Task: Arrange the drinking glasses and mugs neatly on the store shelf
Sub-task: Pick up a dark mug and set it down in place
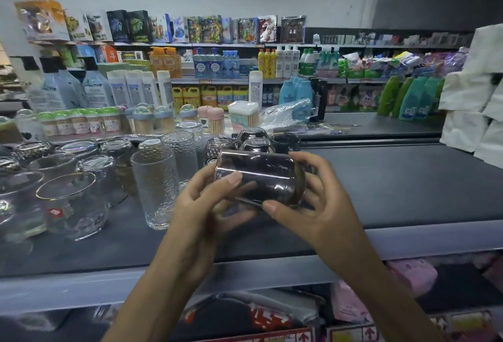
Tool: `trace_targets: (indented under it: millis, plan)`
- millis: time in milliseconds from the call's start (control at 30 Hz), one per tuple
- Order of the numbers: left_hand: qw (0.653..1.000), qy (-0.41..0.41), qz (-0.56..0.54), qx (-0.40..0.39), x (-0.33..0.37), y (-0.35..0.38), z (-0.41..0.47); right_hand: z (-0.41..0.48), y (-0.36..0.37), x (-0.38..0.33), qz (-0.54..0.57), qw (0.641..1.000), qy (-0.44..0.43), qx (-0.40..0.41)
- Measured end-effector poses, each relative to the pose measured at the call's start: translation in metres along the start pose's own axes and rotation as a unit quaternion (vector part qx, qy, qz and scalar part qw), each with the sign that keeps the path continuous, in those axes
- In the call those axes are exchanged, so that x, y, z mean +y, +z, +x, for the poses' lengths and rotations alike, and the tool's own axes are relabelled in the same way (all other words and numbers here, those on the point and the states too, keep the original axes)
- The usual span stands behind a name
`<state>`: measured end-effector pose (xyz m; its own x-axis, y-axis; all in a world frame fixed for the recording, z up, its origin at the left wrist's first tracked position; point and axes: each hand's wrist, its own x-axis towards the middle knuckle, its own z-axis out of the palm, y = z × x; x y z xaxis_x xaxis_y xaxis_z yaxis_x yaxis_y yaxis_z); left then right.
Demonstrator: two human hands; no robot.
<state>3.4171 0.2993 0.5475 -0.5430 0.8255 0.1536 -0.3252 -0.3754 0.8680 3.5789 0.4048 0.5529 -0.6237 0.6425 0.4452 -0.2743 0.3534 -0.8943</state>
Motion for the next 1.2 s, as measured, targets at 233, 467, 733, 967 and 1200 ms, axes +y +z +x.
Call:
trace_targets:
  millis: [233, 467, 733, 967, 1200]
  plan:
    - [0.991, 0.034, 0.124, -0.035, -0.006, -0.012, -0.008, 0.008, -0.017, -0.020, -0.055, 0.998, -0.002, -0.027]
    - [0.864, 0.190, 0.460, -0.078, 0.003, -0.019, 0.007, 0.036, -0.030, -0.044, -0.316, 0.946, -0.023, -0.066]
    - [0.881, 0.148, 0.449, -0.032, -0.028, -0.019, 0.019, 0.048, -0.015, -0.013, -0.394, 0.914, -0.040, -0.089]
    - [0.909, 0.107, 0.403, -0.010, -0.037, -0.013, 0.020, 0.047, -0.013, 0.004, -0.425, 0.897, -0.068, -0.097]
    - [0.907, 0.100, 0.408, -0.013, -0.041, -0.013, 0.021, 0.037, -0.019, 0.012, -0.408, 0.906, -0.080, -0.078]
